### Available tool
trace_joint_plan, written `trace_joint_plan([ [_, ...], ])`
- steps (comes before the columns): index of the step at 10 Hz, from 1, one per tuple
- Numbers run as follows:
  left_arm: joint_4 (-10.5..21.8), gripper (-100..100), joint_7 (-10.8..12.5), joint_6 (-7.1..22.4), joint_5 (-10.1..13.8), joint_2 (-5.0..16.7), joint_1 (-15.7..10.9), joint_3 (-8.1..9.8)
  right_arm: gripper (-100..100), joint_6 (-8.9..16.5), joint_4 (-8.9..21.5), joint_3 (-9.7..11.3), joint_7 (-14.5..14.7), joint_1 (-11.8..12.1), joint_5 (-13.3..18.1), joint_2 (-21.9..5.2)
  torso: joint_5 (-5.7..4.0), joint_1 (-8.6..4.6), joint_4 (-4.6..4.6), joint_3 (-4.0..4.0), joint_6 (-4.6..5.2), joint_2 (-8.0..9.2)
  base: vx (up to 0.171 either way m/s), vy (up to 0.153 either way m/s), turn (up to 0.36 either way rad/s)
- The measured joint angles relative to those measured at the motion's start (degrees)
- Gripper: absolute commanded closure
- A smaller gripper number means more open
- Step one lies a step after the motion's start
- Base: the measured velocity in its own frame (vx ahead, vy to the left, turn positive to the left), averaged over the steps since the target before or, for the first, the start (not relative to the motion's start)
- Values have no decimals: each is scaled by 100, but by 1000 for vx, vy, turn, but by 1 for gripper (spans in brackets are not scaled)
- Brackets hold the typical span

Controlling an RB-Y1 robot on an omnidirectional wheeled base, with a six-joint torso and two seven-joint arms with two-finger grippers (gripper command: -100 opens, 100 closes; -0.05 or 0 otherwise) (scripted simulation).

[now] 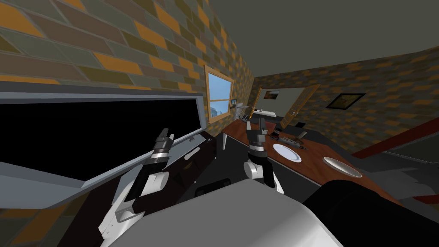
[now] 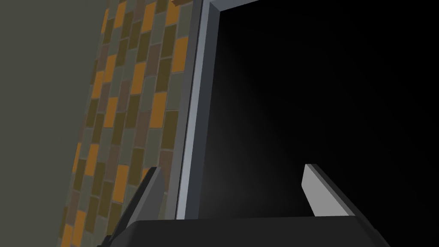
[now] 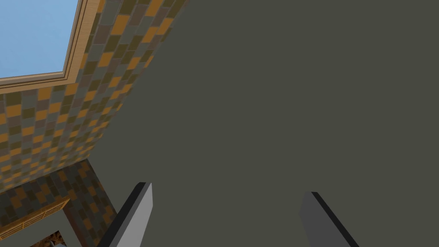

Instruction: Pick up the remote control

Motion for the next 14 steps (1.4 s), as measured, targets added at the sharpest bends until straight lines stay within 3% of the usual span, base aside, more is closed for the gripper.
trace_joint_plan([
  [7,519,-100,285,986,228,209,-525,151,0,0,0,0,0,0,0,0,4,17,2,5,0,8,38,-68,51],
  [10,884,-100,467,1423,377,361,-767,240,0,0,0,0,0,0,0,0,4,14,1,2,0,2,48,-82,41],
  [14,1211,-100,593,2031,462,412,-1071,311,0,0,0,-1,0,0,0,-1,7,30,2,6,0,11,36,-46,33],
])
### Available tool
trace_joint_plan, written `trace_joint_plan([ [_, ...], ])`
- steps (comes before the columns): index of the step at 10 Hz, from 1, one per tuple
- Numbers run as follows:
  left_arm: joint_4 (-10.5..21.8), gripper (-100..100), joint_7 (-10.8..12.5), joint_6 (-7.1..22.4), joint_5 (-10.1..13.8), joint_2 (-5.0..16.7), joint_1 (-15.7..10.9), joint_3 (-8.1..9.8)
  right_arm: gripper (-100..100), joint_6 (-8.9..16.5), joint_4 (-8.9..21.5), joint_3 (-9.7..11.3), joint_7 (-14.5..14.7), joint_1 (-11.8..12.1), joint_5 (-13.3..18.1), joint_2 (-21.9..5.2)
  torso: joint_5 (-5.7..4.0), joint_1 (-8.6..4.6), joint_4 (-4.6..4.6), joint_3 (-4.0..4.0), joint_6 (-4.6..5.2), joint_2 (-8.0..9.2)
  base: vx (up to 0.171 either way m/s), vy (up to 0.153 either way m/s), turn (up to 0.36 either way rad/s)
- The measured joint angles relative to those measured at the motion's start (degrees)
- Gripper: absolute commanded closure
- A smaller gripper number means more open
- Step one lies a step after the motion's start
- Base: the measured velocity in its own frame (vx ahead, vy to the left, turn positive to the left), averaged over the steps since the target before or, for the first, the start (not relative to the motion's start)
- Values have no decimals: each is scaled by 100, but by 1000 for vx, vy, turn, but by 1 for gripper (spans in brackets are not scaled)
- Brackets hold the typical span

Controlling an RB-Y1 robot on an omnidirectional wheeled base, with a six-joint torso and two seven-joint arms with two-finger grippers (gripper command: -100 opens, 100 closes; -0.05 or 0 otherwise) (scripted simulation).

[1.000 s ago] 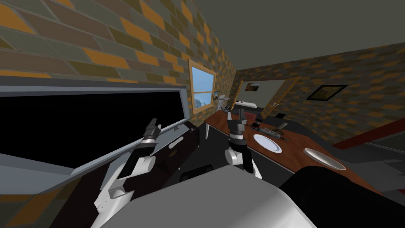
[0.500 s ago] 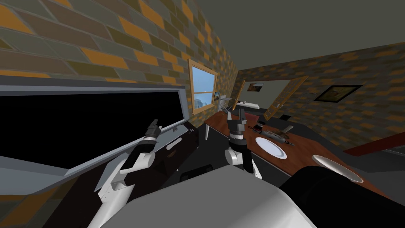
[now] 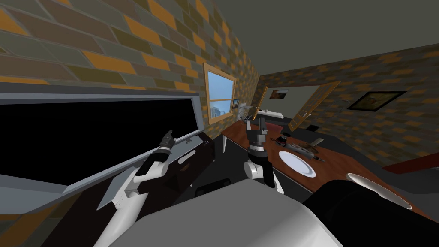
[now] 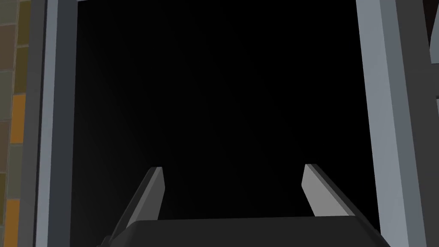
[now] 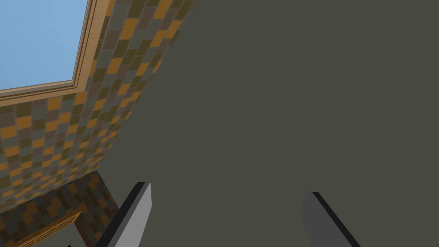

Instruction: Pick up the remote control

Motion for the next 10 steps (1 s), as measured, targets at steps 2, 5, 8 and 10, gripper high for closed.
trace_joint_plan([
  [2,212,-100,97,269,87,74,-107,44,0,0,0,0,0,0,0,0,-2,-6,-1,-3,0,-5,30,-51,10],
  [5,479,-100,174,685,125,76,-310,89,0,0,0,0,0,0,0,0,-1,0,1,2,0,3,22,-44,20],
  [8,742,-100,282,1094,222,168,-471,145,0,0,0,0,0,0,0,0,0,3,0,0,-1,0,38,-49,22],
  [10,965,-100,365,1410,266,181,-592,191,0,0,0,0,0,0,0,0,-1,0,0,-1,0,-2,30,-40,4],
])
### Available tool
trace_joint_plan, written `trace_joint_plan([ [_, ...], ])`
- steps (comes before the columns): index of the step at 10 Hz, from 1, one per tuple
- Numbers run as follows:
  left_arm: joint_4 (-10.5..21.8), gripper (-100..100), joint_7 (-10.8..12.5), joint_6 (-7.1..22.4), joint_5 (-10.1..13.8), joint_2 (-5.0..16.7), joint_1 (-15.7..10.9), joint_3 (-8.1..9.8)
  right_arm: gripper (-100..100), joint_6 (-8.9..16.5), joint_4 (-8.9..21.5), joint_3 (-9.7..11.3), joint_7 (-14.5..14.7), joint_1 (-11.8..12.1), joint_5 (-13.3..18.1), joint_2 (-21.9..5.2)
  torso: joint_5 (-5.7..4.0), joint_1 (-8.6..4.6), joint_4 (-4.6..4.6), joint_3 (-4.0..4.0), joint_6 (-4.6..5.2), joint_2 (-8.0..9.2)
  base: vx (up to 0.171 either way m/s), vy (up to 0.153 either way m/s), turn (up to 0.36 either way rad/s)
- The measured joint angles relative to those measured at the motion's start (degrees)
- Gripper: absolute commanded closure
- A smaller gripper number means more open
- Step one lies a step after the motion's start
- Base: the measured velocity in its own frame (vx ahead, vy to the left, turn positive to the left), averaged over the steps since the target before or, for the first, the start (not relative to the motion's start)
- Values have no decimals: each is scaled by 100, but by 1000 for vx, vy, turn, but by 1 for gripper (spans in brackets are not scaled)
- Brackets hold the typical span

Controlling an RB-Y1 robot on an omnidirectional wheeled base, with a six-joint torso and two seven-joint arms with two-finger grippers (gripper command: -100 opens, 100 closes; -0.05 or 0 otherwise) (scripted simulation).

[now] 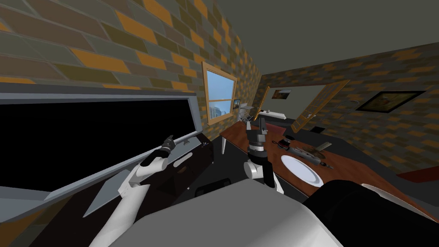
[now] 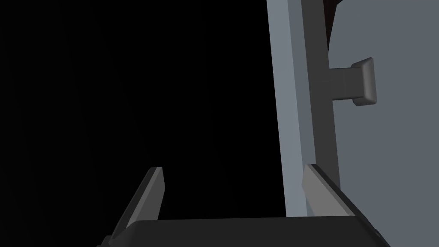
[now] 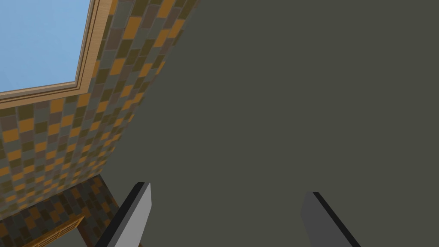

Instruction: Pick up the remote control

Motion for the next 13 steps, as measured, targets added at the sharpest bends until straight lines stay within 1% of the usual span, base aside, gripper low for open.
trace_joint_plan([
  [1,38,-100,15,117,8,8,-34,7,0,0,0,0,0,0,0,0,1,8,1,3,0,6,32,-43,6],
  [2,217,-100,59,250,63,55,-134,32,0,0,0,0,0,0,0,0,1,5,1,2,0,3,37,-36,9],
  [3,277,-100,95,425,66,49,-179,53,0,0,0,0,0,0,0,0,1,7,1,1,0,2,45,-34,1],
  [5,594,-100,177,744,122,88,-358,96,0,0,0,0,0,0,0,0,2,7,-1,-1,0,-1,32,-27,0],
  [6,606,-100,192,868,125,90,-364,105,0,0,0,0,0,0,0,0,2,12,1,3,-1,6,33,-29,-10],
  [8,772,-100,274,1220,148,95,-450,153,0,0,0,0,0,0,0,0,2,10,1,2,-1,4,39,-25,-9],
  [9,913,-100,317,1395,204,137,-551,179,0,0,0,0,0,0,0,0,2,11,0,0,0,0,45,-25,-11],
  [12,1376,-100,431,1847,234,144,-745,231,0,0,0,0,0,0,0,0,3,14,-1,-2,-1,-2,52,-19,-24],
  [13,1578,-100,460,1993,307,194,-840,258,0,0,0,0,0,0,0,0,3,14,-1,-2,0,-4,37,-11,-16],
])
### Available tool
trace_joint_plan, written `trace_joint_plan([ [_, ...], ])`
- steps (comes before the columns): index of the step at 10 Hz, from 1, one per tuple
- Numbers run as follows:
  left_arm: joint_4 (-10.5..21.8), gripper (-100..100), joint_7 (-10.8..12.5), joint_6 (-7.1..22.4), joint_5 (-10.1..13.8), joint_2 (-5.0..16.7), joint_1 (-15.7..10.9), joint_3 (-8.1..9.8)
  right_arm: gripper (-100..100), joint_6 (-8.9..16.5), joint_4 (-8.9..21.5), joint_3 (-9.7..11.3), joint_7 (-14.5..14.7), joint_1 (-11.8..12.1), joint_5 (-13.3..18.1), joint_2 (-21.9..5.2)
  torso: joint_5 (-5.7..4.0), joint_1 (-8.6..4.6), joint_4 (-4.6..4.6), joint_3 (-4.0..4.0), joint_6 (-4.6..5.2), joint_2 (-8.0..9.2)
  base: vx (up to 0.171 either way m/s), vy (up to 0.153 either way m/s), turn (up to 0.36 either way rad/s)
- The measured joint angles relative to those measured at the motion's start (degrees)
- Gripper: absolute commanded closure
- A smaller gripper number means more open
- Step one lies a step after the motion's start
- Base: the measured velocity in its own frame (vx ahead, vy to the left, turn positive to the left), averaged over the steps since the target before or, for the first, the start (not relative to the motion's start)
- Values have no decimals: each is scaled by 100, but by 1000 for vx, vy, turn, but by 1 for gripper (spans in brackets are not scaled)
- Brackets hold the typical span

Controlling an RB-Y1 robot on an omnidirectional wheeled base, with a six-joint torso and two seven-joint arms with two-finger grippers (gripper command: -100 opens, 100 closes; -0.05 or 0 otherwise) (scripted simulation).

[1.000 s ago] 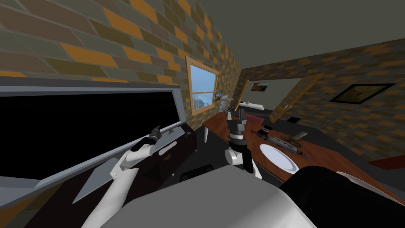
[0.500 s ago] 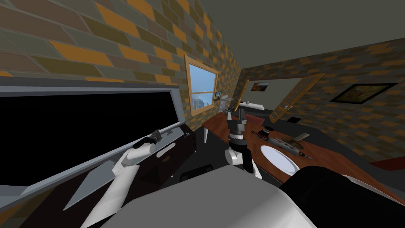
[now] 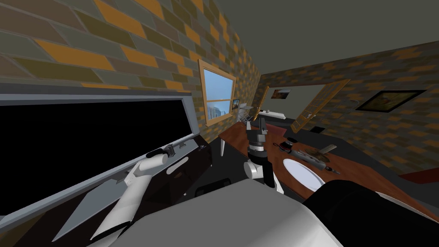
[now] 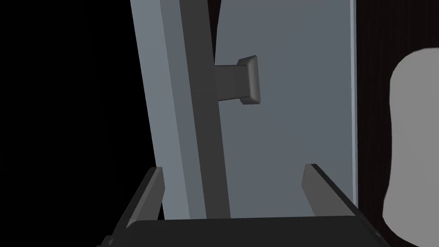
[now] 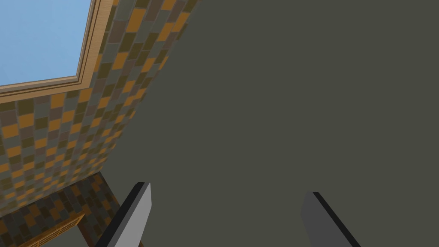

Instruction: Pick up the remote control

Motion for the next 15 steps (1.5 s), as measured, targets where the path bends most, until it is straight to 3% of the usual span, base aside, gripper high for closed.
trace_joint_plan([
  [5,489,-100,147,789,76,36,-185,86,0,0,0,0,0,0,0,0,1,5,2,6,0,10,30,-2,-26],
  [9,1323,-100,220,1217,170,89,-493,154,0,0,0,0,0,0,0,0,2,11,1,2,-1,4,42,8,-39],
  [11,1327,-100,274,1465,158,71,-476,166,0,0,0,0,0,0,0,0,2,9,3,8,-3,14,23,8,-24],
  [15,1758,-100,374,1971,194,66,-576,218,0,0,0,0,0,0,0,0,3,13,2,5,-2,9,36,19,-44],
])
